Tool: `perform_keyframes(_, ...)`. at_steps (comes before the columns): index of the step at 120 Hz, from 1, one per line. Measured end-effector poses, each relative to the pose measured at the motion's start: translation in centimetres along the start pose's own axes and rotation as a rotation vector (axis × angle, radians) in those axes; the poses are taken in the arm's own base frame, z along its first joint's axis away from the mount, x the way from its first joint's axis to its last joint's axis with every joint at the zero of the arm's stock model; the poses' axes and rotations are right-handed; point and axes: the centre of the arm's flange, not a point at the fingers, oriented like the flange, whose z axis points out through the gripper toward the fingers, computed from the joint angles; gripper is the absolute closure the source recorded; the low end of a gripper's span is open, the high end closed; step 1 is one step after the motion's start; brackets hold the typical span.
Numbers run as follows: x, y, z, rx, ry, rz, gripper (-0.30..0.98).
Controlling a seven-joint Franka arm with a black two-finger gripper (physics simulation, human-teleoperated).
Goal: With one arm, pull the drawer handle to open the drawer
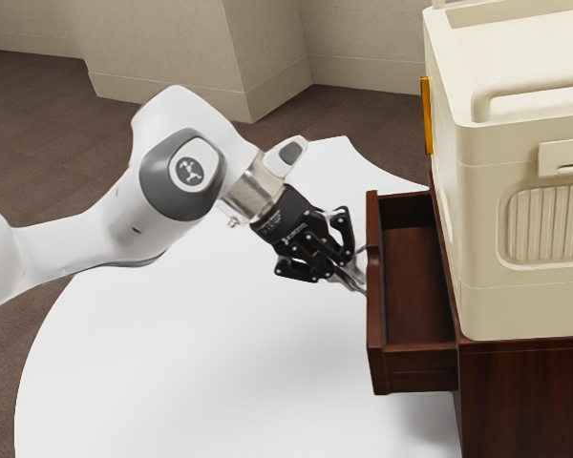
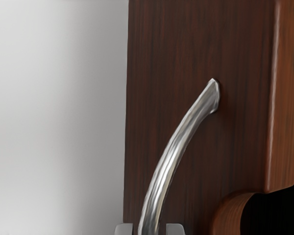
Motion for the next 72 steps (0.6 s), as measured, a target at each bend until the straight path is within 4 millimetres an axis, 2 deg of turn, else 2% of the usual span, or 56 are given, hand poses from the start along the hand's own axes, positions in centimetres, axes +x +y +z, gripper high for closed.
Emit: perform_keyframes(72, -0.2, -2.2, -1.7, 0.007, 0.015, -0.028, 0.73)
